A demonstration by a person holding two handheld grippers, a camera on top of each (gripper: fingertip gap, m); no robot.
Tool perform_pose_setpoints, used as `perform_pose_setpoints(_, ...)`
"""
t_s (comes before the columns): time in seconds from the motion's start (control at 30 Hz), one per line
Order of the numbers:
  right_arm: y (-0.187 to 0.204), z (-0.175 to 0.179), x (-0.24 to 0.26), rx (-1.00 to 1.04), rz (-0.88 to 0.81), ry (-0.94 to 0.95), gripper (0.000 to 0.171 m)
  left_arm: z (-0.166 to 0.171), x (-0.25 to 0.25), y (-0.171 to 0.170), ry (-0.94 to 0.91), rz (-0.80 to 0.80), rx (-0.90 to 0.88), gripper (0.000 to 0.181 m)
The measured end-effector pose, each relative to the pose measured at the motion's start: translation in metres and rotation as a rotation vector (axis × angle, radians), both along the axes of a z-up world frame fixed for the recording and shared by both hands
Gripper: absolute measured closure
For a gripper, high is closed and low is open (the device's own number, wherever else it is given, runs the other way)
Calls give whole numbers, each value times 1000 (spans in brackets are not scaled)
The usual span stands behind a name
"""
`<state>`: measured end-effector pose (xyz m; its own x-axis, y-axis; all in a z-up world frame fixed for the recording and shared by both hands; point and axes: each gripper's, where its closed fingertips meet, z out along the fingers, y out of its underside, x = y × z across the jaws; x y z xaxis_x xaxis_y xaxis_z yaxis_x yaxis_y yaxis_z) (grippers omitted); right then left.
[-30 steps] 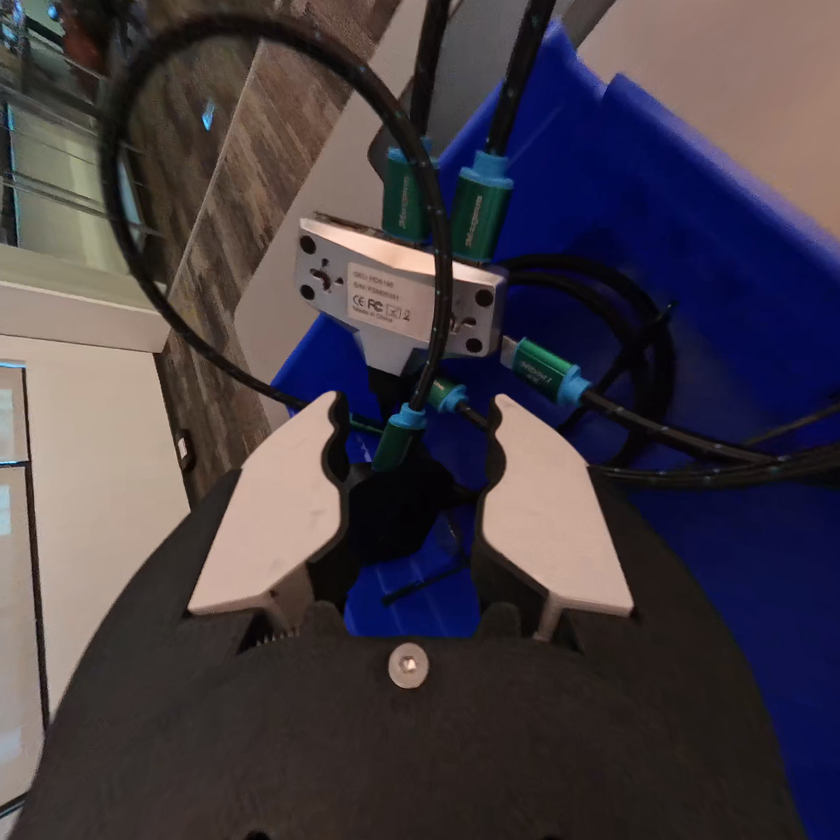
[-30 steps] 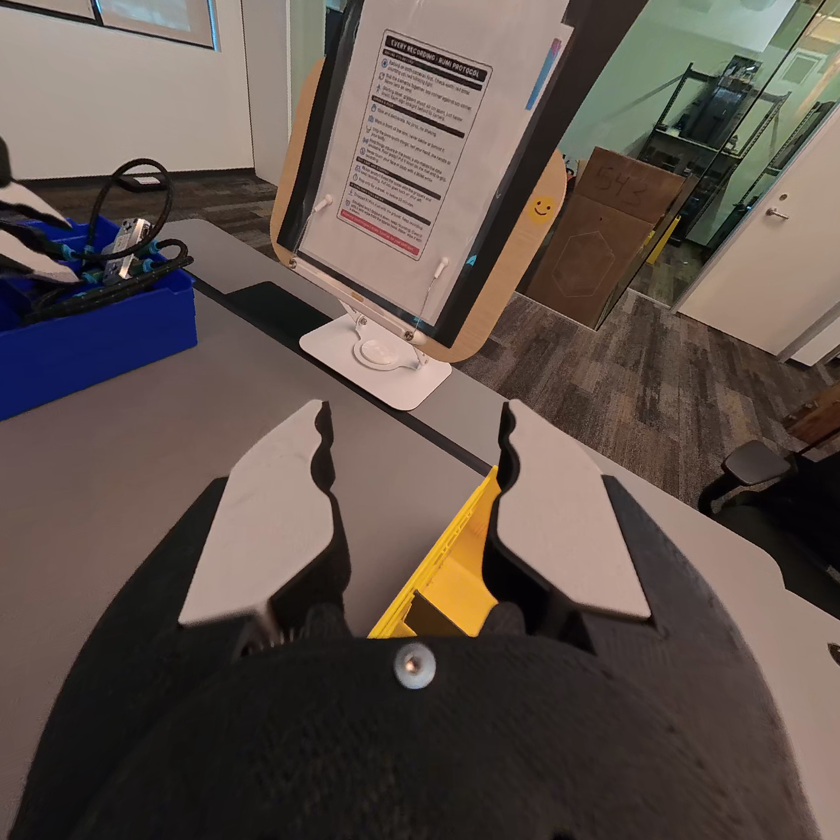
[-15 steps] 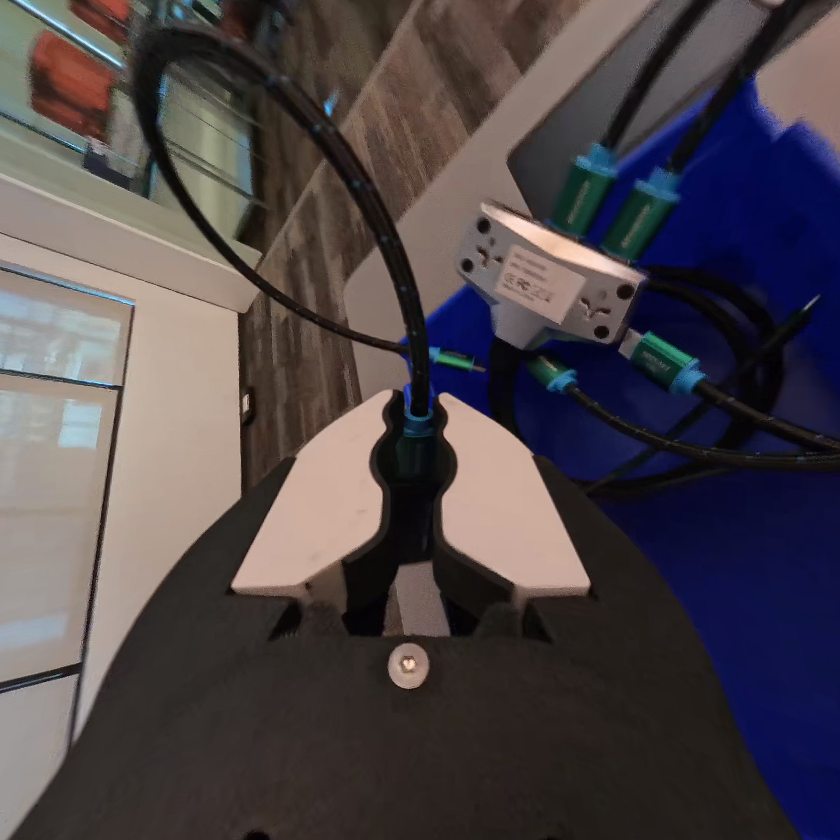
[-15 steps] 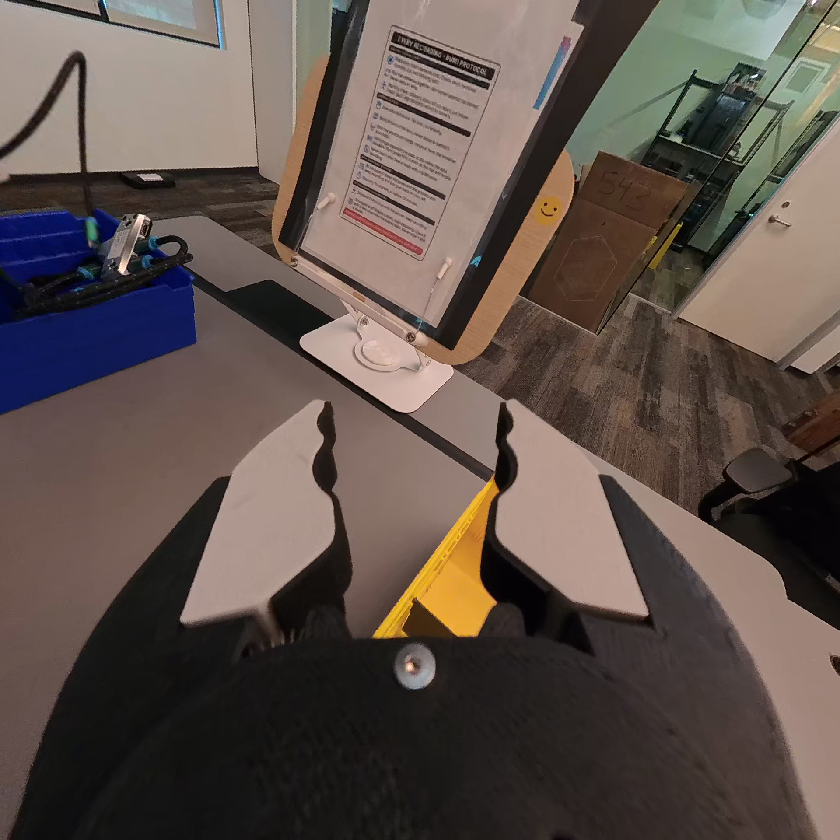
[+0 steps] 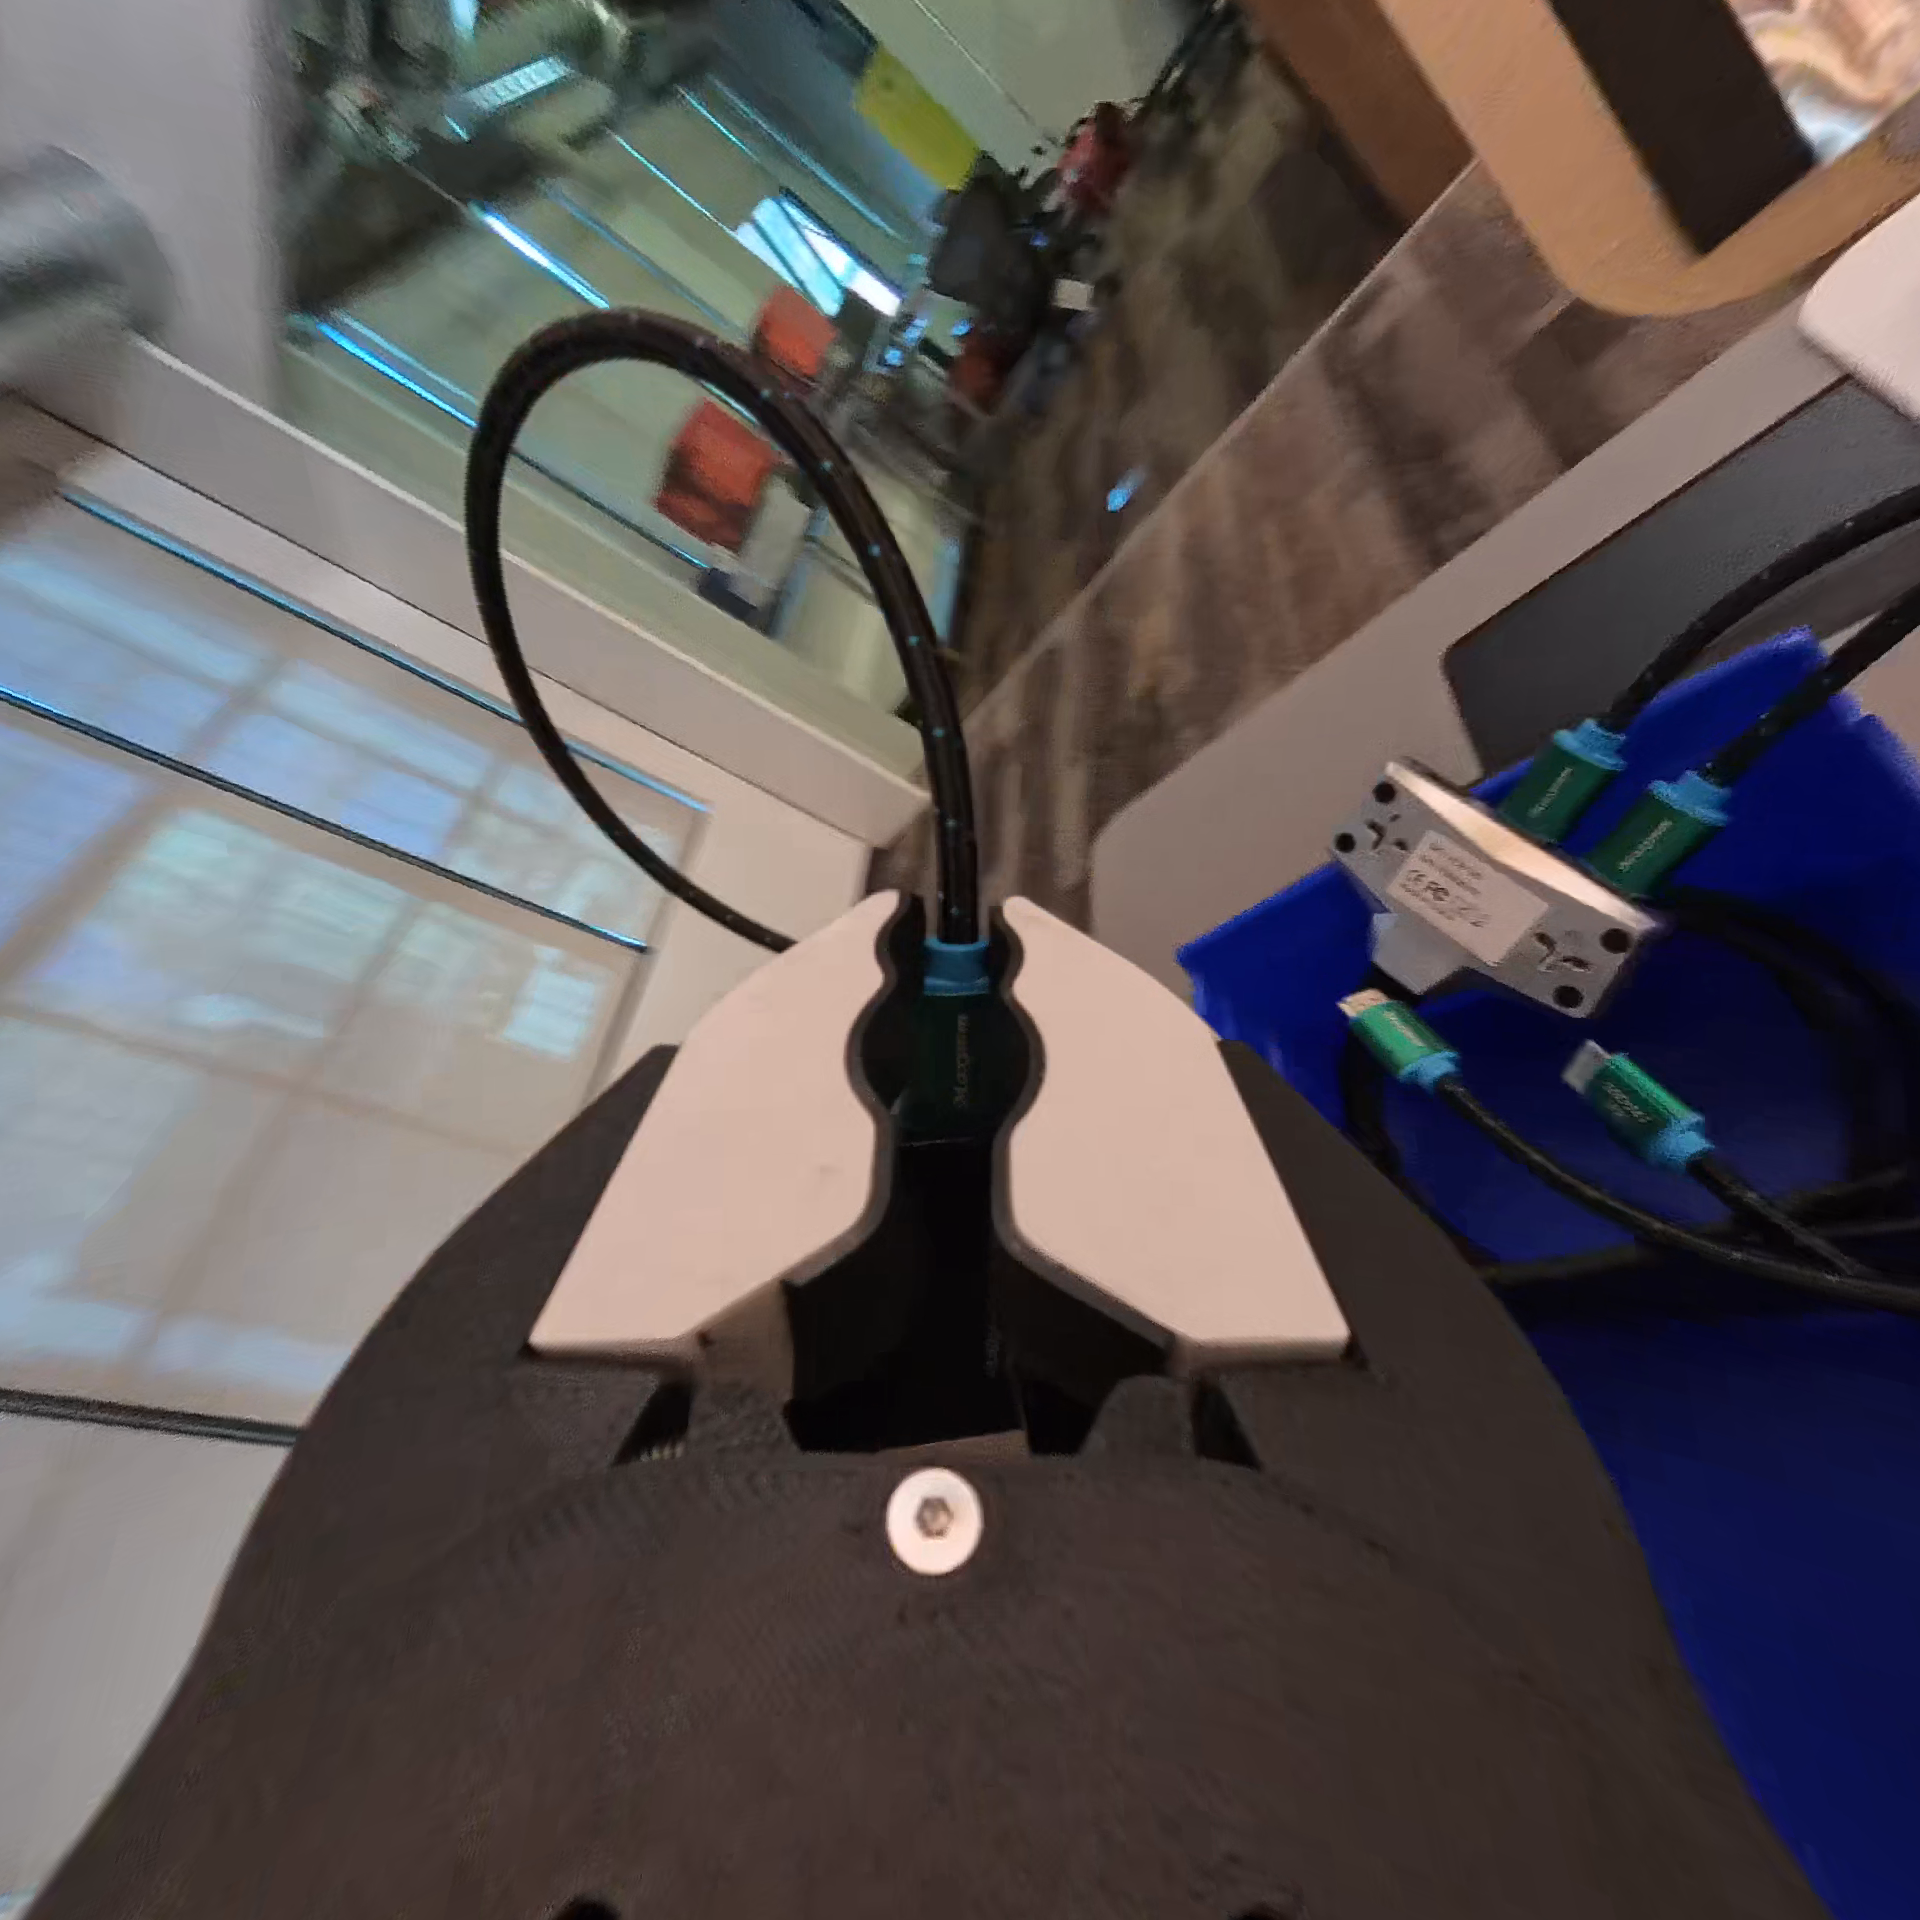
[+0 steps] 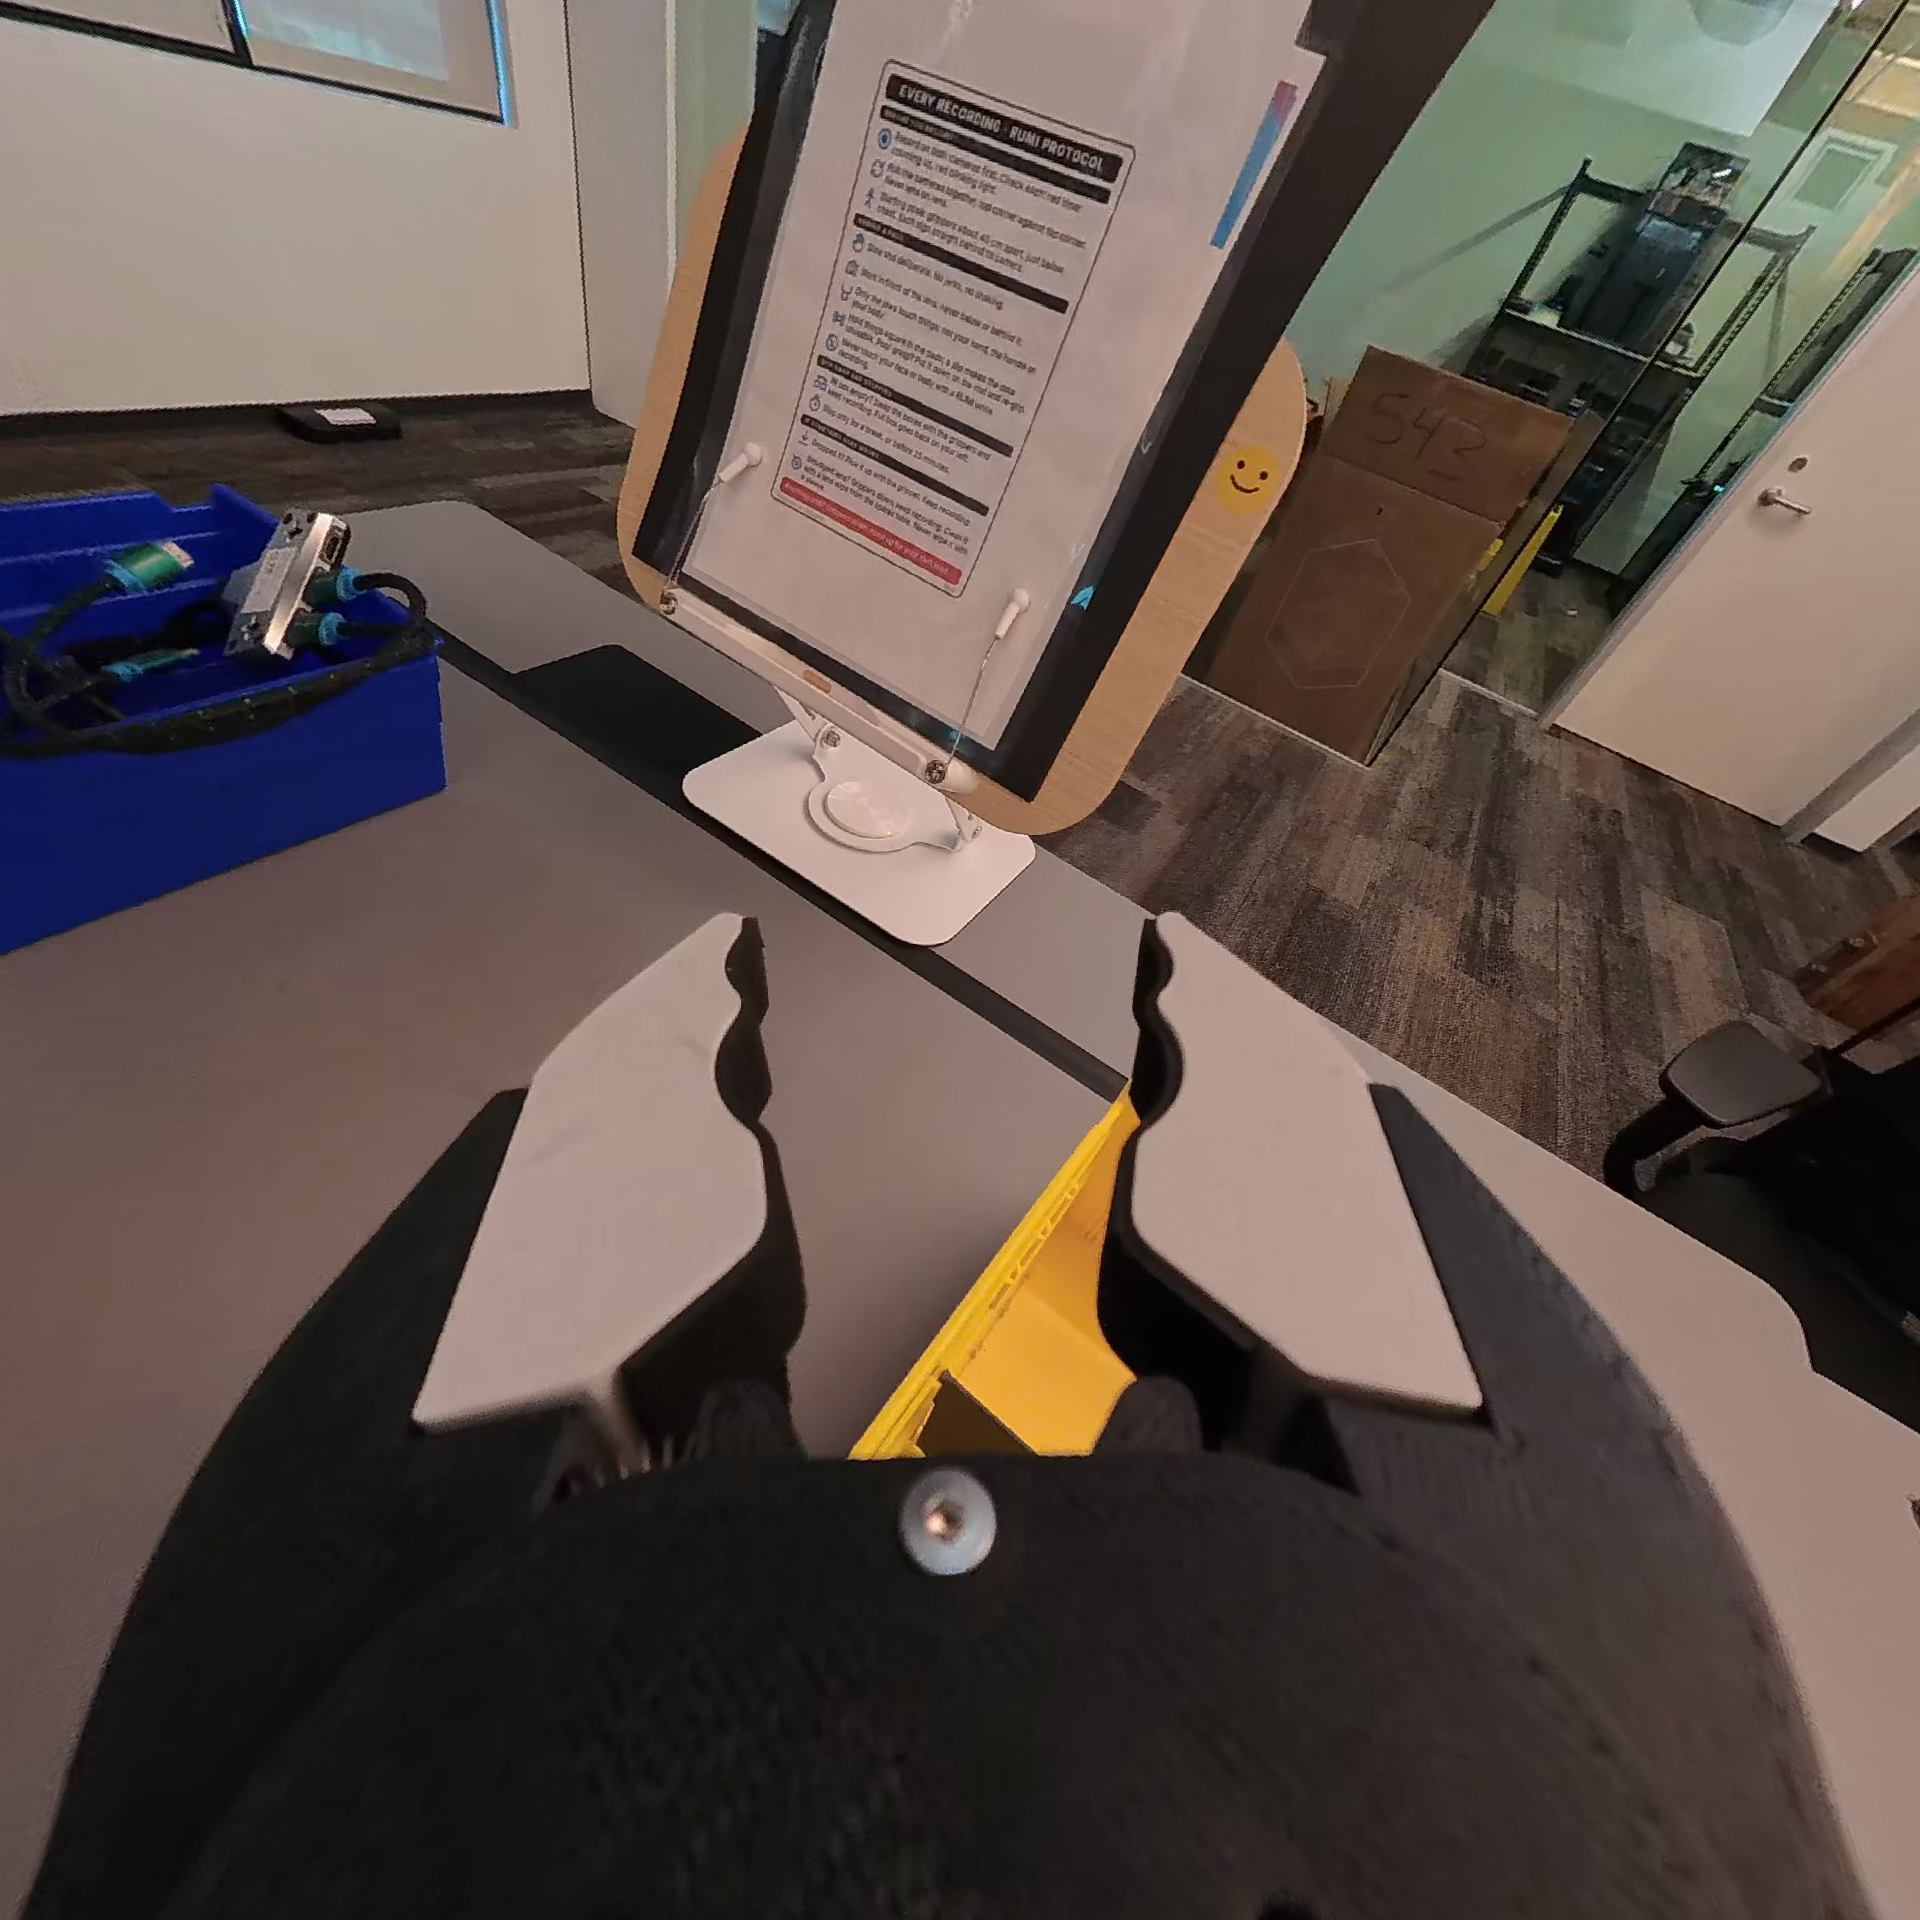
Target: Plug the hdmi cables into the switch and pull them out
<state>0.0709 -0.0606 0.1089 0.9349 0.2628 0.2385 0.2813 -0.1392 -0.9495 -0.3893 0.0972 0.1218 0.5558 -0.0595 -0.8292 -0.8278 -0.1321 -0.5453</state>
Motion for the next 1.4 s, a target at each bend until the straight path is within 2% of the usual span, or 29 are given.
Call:
perform_pose_setpoints(0.03,0,0,1,-1,-1,6,103,3,12,-4,61,2,28,170)
perform_pose_setpoints(0.23,0,-3,4,-10,-2,30,102,0,100,-26,295,-103,128,170)
perform_pose_setpoints(0.43,0,-5,3,-17,0,26,102,-21,154,-40,432,-186,157,170)
perform_pose_setpoints(1.03,3,-14,5,-53,0,21,102,-34,174,-54,537,-230,142,170)
perform_pose_setpoints(1.17,2,-15,2,-59,6,18,102,-27,176,-61,458,-256,130,170)
perform_pose_setpoints(1.4,8,-24,-27,-75,88,11,103,17,156,-89,139,-352,119,170)
